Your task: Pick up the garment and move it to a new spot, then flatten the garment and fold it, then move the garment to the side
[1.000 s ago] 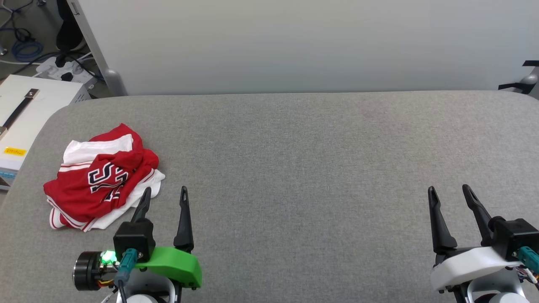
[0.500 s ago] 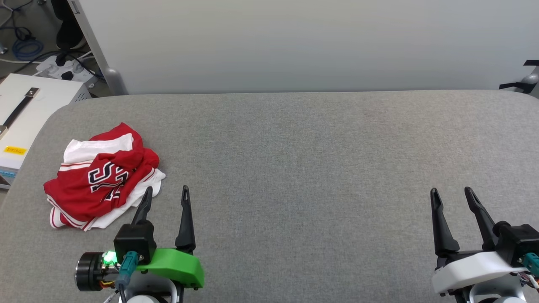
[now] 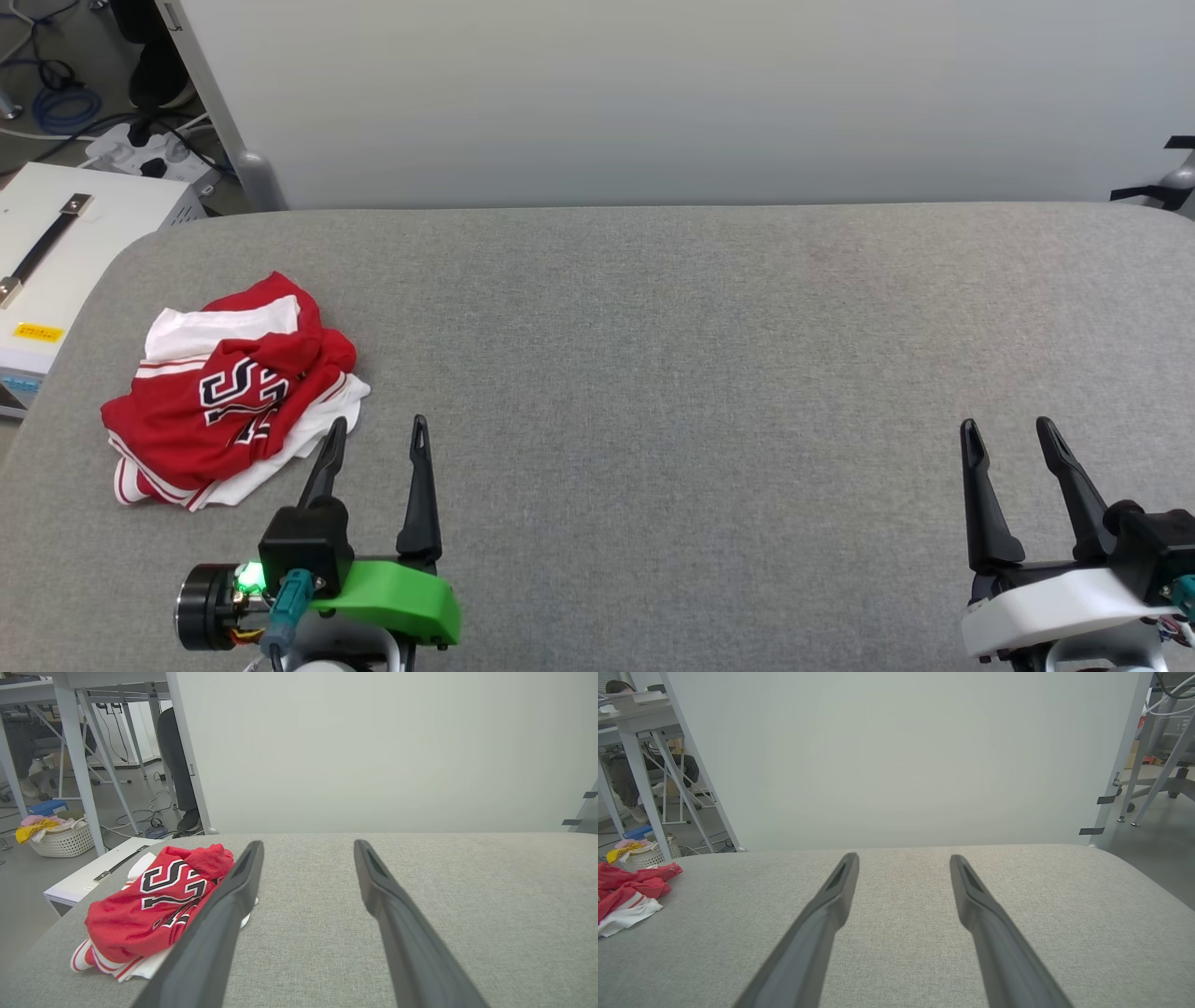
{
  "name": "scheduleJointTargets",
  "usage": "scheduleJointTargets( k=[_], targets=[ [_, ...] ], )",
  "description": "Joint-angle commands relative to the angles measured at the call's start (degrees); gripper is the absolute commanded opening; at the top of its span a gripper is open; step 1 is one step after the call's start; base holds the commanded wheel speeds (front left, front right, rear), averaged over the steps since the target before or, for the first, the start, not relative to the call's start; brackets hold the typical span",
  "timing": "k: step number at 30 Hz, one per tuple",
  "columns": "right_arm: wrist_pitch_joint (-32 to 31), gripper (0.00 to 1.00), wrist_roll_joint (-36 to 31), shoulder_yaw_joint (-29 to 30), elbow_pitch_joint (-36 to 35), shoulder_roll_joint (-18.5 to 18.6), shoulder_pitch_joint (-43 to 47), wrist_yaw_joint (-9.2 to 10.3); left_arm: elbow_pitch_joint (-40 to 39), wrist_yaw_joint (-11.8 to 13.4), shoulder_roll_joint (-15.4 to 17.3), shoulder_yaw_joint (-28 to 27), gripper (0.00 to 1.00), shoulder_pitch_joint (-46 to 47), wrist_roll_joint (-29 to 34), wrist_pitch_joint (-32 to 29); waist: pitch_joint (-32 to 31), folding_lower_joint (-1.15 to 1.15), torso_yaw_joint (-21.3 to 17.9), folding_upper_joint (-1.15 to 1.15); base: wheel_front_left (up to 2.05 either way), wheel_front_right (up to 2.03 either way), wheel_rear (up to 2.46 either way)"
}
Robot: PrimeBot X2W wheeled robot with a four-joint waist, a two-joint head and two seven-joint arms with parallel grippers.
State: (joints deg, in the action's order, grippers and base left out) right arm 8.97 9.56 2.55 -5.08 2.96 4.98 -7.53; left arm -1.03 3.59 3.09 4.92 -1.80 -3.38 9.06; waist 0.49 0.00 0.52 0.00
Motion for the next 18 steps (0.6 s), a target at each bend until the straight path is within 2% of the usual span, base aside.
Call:
scheduleJointTargets(
  k=[1, 18],
  targets=[
    [0.7, 1.00, 0.7, 0.0, -0.4, -0.1, 1.0, 0.03, 0.0, 0.4, -0.1, 0.2, 1.00, -0.6, -0.7, 0.5, 0.0, 0.00, 0.0, 0.00, 0.00, 0.00, 0.00],
    [2.8, 1.00, 1.7, -0.3, -1.0, -0.1, 2.5, 0.03, 0.4, 0.8, -0.2, 1.2, 1.00, -1.2, -1.2, 2.7, 0.1, 0.00, 0.4, 0.00, 0.00, 0.00, 0.00]
  ],
)
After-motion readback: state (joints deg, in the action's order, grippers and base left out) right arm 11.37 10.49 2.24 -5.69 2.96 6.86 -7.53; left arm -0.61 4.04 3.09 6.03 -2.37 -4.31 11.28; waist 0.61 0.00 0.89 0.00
